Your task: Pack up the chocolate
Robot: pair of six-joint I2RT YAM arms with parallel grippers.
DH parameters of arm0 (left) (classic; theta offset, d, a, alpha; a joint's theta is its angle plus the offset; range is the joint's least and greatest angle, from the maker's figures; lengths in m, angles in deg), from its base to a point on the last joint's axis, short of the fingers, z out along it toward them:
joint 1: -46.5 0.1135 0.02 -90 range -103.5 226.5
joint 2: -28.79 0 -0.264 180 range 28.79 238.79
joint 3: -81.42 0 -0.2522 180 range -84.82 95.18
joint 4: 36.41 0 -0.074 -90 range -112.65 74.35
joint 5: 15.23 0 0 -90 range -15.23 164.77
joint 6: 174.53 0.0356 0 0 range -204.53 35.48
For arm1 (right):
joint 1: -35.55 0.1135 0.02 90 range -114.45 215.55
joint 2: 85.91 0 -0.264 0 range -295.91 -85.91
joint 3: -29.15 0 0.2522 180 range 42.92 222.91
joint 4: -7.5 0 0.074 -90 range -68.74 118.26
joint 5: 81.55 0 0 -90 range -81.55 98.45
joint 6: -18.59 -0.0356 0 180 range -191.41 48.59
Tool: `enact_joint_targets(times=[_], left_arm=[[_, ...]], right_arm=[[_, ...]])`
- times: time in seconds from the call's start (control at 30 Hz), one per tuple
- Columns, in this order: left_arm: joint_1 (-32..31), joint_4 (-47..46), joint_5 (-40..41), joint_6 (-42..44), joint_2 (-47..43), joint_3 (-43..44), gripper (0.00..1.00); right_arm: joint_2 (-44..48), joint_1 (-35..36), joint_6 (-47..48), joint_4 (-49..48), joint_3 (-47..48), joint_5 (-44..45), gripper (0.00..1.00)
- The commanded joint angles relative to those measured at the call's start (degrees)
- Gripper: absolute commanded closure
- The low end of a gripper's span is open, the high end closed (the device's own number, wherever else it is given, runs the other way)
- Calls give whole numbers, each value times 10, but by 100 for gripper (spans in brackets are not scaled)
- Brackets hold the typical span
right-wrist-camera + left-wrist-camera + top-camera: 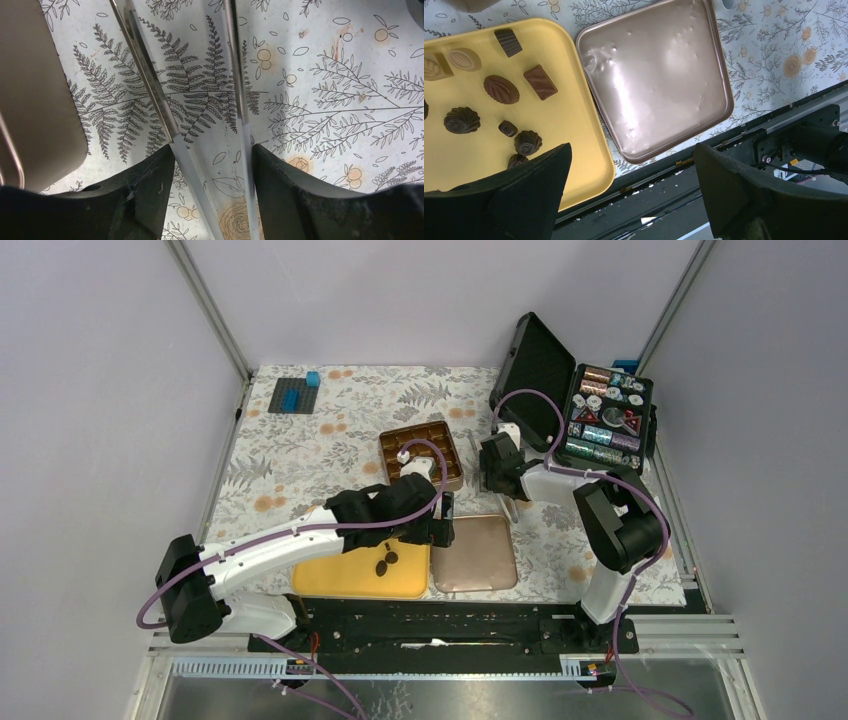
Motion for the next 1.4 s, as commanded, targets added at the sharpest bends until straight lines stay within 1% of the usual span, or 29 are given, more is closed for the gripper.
enact_joint_targets(times=[0.0,0.1,0.23,0.3,0.43,0.57,0.63,0.73,0.83,0.93,0.97,1.07,1.23,1.37], left_arm=[[2,-12,12,-1,-7,9,1],[2,-12,13,-1,-11,7,1],[2,-12,15,-1,-12,5,1],[2,-12,15,-2,-12,6,1],[2,-12,15,-2,-12,5,1],[2,-13,17,-4,-17,1,1],[2,-13,20,-5,-18,0,1],[2,-14,22,-5,-23,1,1],[2,-13,27,-4,-28,0,1],[2,-14,31,-5,-34,-3,1],[2,-14,31,-5,-35,-3,1],[2,-14,32,-3,-37,0,1],[2,-13,47,-3,-34,10,1],[7,-9,69,-15,-40,14,1]], right_arm=[[-12,9,8,96,-18,-9,38],[-14,9,9,102,-12,-5,40],[-19,10,11,105,-6,-3,46],[-21,10,12,106,-4,-3,47],[-20,9,13,111,-4,-5,39],[-15,10,11,111,-9,-9,37],[-16,9,10,110,-10,-9,43],[-18,10,13,114,-3,-5,65],[-18,9,29,127,14,0,85],[-13,10,52,150,38,4,99],[-9,9,58,160,46,7,100],[11,9,77,182,67,3,100],[20,9,111,268,133,-63,100],[37,9,121,325,159,-119,100]])
